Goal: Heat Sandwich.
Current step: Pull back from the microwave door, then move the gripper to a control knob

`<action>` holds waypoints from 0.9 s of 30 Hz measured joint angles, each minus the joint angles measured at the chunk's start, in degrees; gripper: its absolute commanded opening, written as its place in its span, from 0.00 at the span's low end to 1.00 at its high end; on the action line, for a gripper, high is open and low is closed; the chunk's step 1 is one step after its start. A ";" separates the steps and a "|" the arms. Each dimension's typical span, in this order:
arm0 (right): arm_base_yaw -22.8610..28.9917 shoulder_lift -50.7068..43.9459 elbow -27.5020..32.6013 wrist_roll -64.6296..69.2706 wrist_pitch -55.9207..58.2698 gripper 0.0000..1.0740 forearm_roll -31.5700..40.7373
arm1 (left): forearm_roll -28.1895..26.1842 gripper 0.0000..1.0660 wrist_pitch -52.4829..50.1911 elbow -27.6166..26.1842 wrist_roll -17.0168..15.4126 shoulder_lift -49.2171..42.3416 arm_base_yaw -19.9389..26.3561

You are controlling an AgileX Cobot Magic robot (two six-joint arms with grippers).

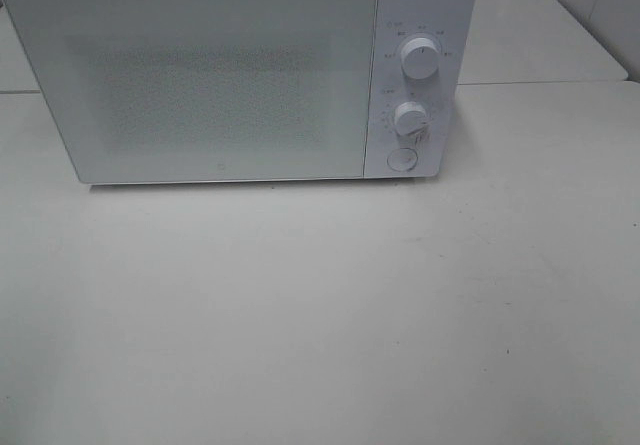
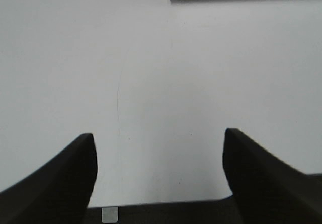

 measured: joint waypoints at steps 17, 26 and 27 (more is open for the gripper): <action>0.00 0.00 0.00 0.00 0.00 0.47 0.00 | 2.98 0.63 -0.17 0.06 -4.64 -9.97 0.00; 0.00 0.00 0.00 -0.06 0.00 0.47 0.00 | 3.38 0.63 -0.17 0.06 -4.70 -9.97 0.00; 0.00 0.00 0.00 -0.06 0.00 0.47 0.00 | 3.38 0.63 -0.17 0.06 -4.70 -9.97 0.00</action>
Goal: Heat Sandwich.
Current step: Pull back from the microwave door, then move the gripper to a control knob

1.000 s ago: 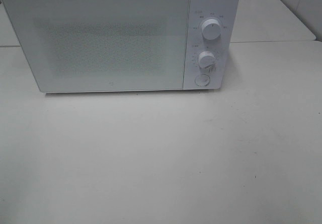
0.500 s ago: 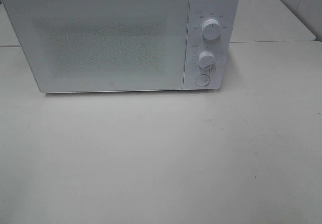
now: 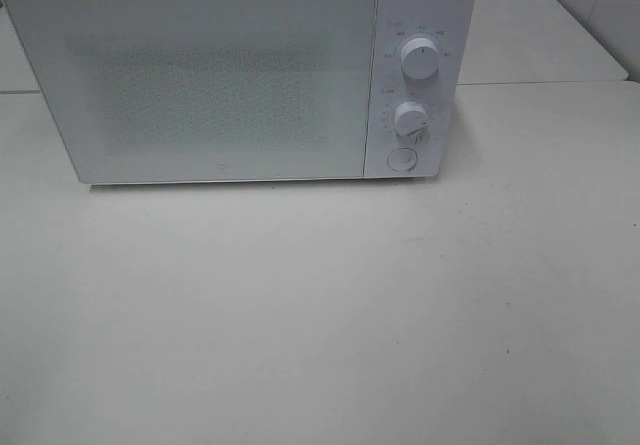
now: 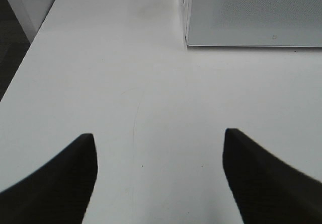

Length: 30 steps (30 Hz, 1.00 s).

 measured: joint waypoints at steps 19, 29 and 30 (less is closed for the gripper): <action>0.00 0.00 0.00 0.00 0.00 0.47 0.00 | 0.00 0.63 0.00 0.00 0.00 0.00 0.00; 0.00 0.00 0.00 0.00 0.00 0.47 0.00 | 0.00 0.63 0.00 0.00 0.00 -0.06 0.00; 0.00 0.00 0.00 0.00 0.00 0.47 0.00 | 0.00 0.63 0.00 0.00 0.00 -0.06 0.00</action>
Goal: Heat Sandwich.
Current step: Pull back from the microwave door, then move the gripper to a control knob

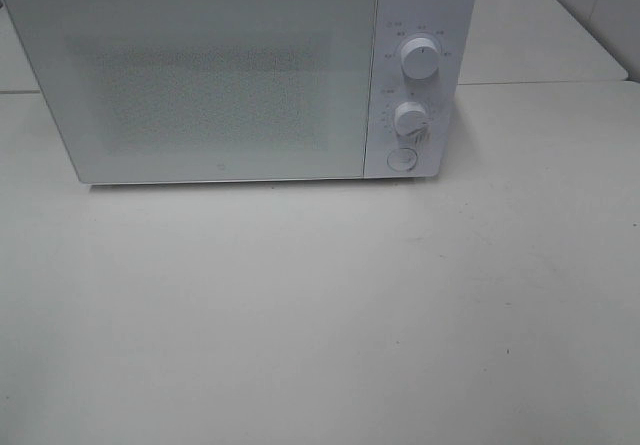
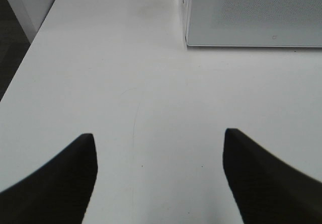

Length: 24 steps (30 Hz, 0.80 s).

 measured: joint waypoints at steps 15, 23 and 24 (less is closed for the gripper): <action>0.00 0.00 0.00 0.00 0.00 0.47 0.00 | 0.00 0.63 0.00 0.00 0.00 0.00 0.00; 0.00 0.00 0.00 -0.06 0.00 0.47 0.06 | 0.00 0.63 0.00 0.00 0.00 0.00 0.00; 0.00 0.00 0.00 -0.06 0.00 0.47 0.17 | 0.00 0.63 0.00 0.00 0.00 0.00 0.00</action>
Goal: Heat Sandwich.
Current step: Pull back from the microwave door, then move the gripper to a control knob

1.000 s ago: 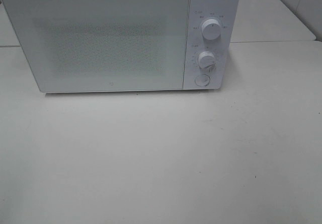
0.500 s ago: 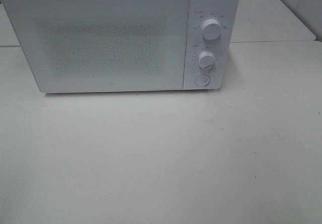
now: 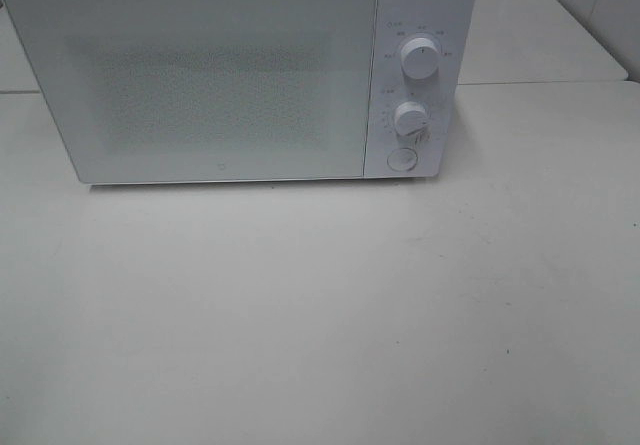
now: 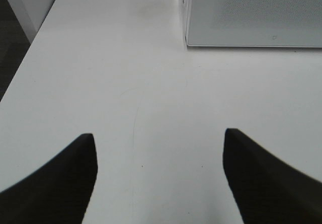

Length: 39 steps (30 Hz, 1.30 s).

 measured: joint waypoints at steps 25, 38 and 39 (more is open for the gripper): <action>0.00 0.11 -0.34 0.00 -0.57 0.73 0.86 | 0.00 0.63 0.00 0.00 0.00 0.00 0.00; 0.00 12.61 -0.46 -9.85 -19.19 0.72 6.88 | 0.00 0.63 0.00 0.00 0.00 0.00 0.00; 0.00 14.84 -0.06 -12.72 -23.20 0.72 8.25 | 0.00 0.63 0.00 0.00 0.00 0.00 0.00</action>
